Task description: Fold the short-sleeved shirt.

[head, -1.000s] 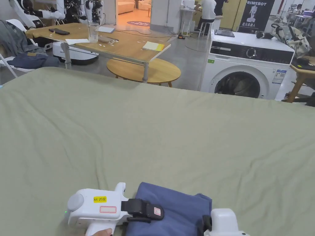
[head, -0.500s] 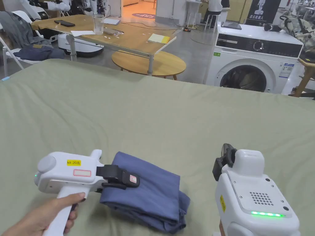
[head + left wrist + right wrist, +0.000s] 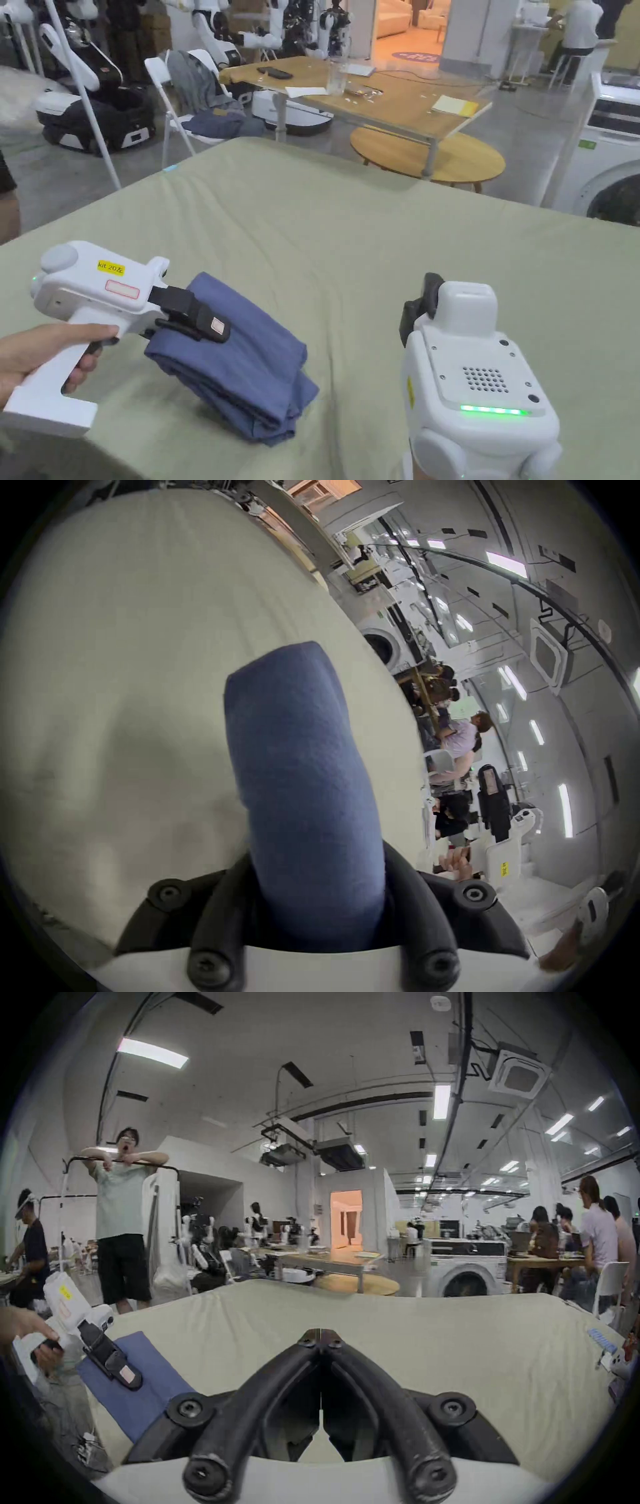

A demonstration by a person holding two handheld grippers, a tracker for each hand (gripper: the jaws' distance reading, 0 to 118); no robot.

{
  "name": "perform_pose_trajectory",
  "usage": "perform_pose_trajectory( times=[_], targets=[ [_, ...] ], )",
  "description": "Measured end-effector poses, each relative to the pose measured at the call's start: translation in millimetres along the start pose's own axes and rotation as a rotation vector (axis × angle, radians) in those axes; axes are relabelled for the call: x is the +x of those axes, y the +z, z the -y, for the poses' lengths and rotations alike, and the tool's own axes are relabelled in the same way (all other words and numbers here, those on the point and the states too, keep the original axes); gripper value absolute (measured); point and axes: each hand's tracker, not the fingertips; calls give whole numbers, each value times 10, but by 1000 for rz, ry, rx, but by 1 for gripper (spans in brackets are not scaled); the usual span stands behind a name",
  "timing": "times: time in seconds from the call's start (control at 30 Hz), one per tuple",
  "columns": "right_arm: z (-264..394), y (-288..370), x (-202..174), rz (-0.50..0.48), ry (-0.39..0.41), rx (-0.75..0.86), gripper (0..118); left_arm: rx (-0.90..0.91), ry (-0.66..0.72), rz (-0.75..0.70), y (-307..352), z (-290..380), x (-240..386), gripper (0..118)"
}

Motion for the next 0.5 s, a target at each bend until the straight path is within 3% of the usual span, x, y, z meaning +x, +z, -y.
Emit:
perform_pose_trajectory(
  times=[0.23,0.43,0.5],
  targets=[
    [18,-168,-498,-101,27,-31,0,44,32,-173,884,-317,-334,15],
    [72,-205,-510,-102,30,-56,0,-7,135,-364,896,-429,-698,15],
    [79,-228,-489,-93,34,-61,0,-7,156,-424,830,-436,-721,22]
  ],
)
